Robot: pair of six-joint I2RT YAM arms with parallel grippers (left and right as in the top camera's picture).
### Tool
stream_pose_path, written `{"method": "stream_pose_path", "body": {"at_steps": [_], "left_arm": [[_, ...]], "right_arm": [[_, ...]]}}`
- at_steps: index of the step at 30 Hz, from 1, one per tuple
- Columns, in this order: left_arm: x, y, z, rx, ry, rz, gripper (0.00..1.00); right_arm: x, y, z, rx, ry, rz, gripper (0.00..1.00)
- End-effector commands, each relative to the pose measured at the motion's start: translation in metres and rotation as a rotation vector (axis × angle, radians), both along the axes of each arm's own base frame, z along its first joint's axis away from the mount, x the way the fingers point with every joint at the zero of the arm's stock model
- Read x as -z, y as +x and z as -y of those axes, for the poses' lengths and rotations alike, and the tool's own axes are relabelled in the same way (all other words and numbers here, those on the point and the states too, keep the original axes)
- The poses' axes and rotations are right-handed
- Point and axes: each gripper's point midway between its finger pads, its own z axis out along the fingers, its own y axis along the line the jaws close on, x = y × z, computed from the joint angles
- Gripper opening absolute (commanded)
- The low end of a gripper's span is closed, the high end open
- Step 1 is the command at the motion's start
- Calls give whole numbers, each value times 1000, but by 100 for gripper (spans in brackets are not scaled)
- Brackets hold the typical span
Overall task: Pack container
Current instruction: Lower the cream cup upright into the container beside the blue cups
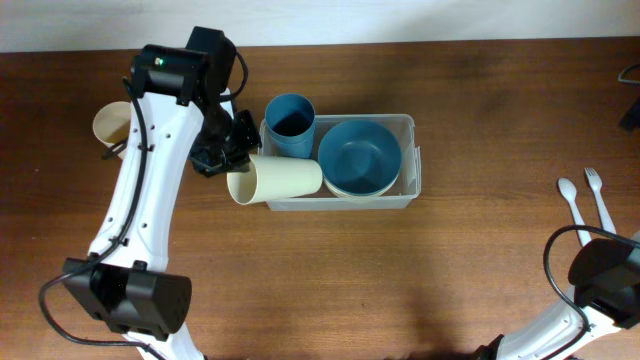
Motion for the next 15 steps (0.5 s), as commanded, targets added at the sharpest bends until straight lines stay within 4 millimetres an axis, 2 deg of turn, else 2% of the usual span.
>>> {"method": "stream_pose_path", "body": {"at_steps": [1, 9, 15], "left_arm": [[6, -7, 4, -22, -18, -42, 2], [30, -22, -1, -53, 13, -145, 2], [31, -20, 0, -52, 9, -139, 1]], "right_arm": [[2, -1, 2, 5, -8, -14, 99], [2, -1, 2, 5, -8, -14, 99], [2, -1, 2, 5, -8, -14, 99]]}}
